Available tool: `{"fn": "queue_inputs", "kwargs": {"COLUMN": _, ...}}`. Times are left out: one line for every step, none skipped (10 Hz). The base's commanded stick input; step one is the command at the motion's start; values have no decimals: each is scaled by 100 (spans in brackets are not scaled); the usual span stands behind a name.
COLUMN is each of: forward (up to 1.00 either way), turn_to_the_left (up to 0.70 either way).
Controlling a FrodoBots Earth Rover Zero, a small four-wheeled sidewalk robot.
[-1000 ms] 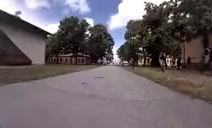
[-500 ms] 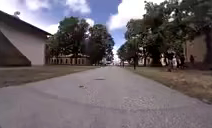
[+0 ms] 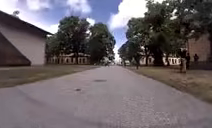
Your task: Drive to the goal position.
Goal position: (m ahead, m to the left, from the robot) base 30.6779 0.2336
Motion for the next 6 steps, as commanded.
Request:
{"fn": "queue_inputs", "kwargs": {"forward": 70, "turn_to_the_left": 0}}
{"fn": "queue_inputs", "kwargs": {"forward": 70, "turn_to_the_left": 0}}
{"fn": "queue_inputs", "kwargs": {"forward": 70, "turn_to_the_left": 0}}
{"fn": "queue_inputs", "kwargs": {"forward": 70, "turn_to_the_left": 0}}
{"fn": "queue_inputs", "kwargs": {"forward": 70, "turn_to_the_left": 0}}
{"fn": "queue_inputs", "kwargs": {"forward": 70, "turn_to_the_left": 0}}
